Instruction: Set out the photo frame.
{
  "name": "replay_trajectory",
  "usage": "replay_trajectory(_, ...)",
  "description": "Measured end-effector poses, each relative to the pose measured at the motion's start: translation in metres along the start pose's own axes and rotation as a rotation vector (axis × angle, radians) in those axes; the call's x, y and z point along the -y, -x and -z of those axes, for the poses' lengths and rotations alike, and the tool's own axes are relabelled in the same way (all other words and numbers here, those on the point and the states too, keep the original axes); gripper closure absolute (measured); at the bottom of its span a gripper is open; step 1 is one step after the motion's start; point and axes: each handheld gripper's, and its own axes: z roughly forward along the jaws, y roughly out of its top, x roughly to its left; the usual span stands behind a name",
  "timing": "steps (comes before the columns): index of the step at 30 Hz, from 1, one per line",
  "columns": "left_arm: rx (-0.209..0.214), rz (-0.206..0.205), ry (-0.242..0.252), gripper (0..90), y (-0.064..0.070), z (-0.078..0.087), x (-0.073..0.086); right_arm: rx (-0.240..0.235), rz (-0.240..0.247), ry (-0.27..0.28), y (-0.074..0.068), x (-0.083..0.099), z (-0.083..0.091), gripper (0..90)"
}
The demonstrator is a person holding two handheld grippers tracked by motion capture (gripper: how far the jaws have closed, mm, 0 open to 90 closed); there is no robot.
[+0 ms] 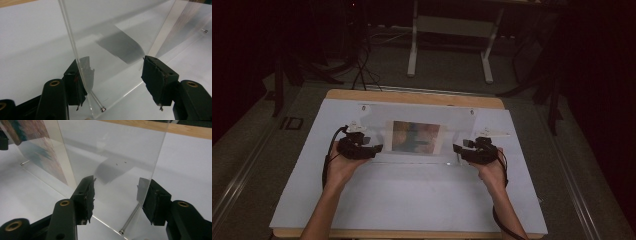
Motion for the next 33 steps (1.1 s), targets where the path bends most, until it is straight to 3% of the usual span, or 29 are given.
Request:
replay_trajectory(15, 0.001, 0.034, 0.042, 34.4, -0.008, 0.012, 0.005, 0.013, 0.018, 0.019, 0.006, 0.001, 0.01, 37.4)
replay_trajectory(24, 0.001, 0.04, 0.06, 34.2, -0.012, 0.02, 0.007, 0.033, 0.068, 0.002, 0.004, 0.0, 0.015, 33.3)
replay_trajectory(33, 0.013, 0.038, 0.098, 34.2, -0.024, 0.039, 0.015, 0.032, 0.082, -0.024, 0.019, 0.003, 0.03, 29.4)
